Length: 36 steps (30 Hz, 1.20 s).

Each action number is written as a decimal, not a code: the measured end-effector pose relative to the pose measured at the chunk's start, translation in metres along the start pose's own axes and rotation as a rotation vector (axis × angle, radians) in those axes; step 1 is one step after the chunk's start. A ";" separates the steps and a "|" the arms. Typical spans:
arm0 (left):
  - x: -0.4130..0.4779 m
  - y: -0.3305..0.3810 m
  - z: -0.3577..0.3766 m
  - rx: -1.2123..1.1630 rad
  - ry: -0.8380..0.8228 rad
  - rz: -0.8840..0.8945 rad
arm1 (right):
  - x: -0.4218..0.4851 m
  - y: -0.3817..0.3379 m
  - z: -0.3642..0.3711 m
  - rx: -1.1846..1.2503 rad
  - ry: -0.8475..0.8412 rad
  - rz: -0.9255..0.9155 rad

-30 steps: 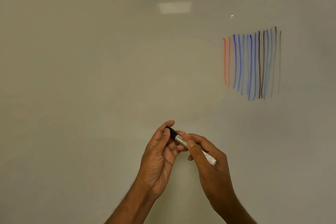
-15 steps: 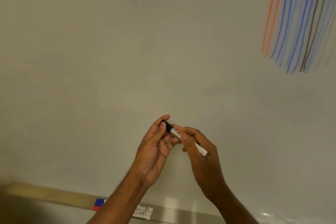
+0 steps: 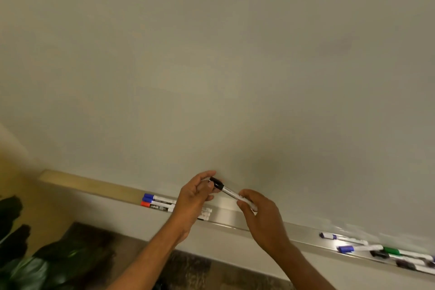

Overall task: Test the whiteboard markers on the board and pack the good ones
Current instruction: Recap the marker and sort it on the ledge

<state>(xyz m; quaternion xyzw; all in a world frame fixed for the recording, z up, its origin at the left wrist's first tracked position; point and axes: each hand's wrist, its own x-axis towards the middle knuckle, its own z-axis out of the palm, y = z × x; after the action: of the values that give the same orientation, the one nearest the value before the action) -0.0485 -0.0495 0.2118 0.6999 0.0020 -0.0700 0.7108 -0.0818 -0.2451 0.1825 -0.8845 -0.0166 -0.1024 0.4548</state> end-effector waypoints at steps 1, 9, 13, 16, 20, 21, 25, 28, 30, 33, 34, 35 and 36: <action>0.000 -0.018 -0.004 0.064 0.034 -0.015 | -0.001 0.012 0.009 -0.049 0.004 0.013; -0.014 -0.148 -0.023 0.881 -0.048 0.031 | 0.007 0.102 0.064 -0.408 -0.069 0.009; -0.017 -0.180 -0.009 1.137 -0.206 0.080 | 0.011 0.129 0.087 -0.531 -0.123 0.002; -0.014 -0.195 0.008 1.271 -0.245 0.183 | 0.011 0.145 0.100 -0.585 -0.146 0.017; 0.002 -0.200 0.024 1.444 -0.223 0.275 | 0.011 0.159 0.111 -0.619 -0.147 0.024; 0.003 -0.199 0.027 1.515 -0.280 0.270 | 0.011 0.162 0.112 -0.627 -0.151 0.022; 0.017 -0.201 0.032 1.694 -0.428 0.160 | 0.011 0.168 0.119 -0.641 -0.152 0.007; 0.029 -0.215 0.033 1.636 -0.350 0.199 | 0.011 0.171 0.123 -0.640 -0.143 0.003; 0.032 -0.217 0.035 1.609 -0.335 0.183 | 0.010 0.174 0.124 -0.636 -0.135 -0.001; 0.032 -0.224 0.034 1.614 -0.310 0.206 | 0.010 0.177 0.127 -0.631 -0.122 -0.006; 0.032 -0.227 0.033 1.630 -0.293 0.216 | 0.010 0.177 0.129 -0.631 -0.119 -0.009; 0.033 -0.230 0.031 1.634 -0.285 0.233 | 0.011 0.178 0.131 -0.633 -0.119 -0.012; 0.033 -0.232 0.030 1.630 -0.291 0.214 | 0.011 0.179 0.132 -0.635 -0.121 -0.018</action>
<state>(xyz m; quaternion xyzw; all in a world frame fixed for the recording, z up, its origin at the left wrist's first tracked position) -0.0423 -0.0847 -0.0215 0.9754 -0.2075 -0.0712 -0.0223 -0.0270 -0.2434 -0.0332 -0.9866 -0.0186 -0.0535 0.1533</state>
